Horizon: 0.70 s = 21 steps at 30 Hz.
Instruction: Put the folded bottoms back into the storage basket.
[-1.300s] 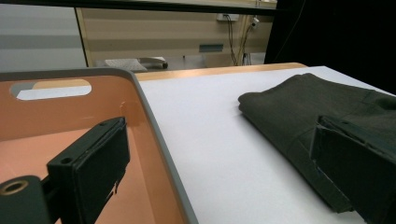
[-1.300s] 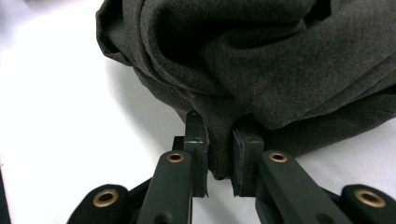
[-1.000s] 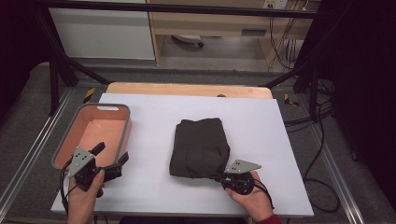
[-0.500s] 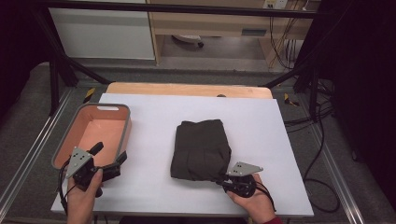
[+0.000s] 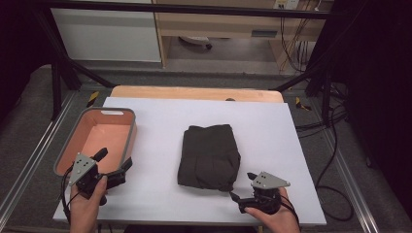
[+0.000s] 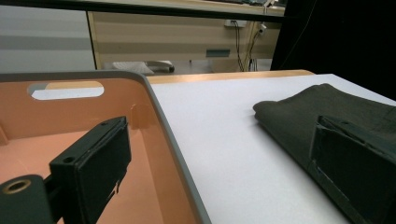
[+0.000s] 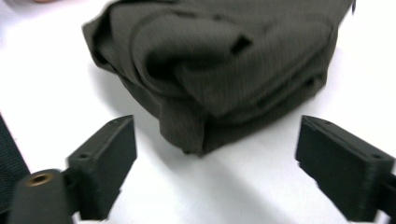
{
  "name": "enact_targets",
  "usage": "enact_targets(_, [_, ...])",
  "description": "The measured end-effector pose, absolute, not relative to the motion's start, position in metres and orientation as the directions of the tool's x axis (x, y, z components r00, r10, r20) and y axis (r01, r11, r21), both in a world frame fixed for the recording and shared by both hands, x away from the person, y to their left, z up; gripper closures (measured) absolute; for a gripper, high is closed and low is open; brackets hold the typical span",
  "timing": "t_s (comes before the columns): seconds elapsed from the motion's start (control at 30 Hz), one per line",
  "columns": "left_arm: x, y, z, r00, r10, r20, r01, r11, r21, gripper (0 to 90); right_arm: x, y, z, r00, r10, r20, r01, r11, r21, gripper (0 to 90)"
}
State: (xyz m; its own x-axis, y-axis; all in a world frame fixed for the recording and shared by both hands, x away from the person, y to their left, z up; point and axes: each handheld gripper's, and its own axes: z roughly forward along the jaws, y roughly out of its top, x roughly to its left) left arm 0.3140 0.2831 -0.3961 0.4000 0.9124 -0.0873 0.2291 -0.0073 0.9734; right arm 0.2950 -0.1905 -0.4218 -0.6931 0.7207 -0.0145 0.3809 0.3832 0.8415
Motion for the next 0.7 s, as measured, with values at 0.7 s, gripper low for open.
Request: enact_targets(0.7, [0.314,0.284,-0.396,0.401,0.911,-0.095,0.233,-0.002,0.972,5.3,0.316,-0.155,-0.414,-0.766,0.634,-0.107,0.27,0.468,0.842,14.3])
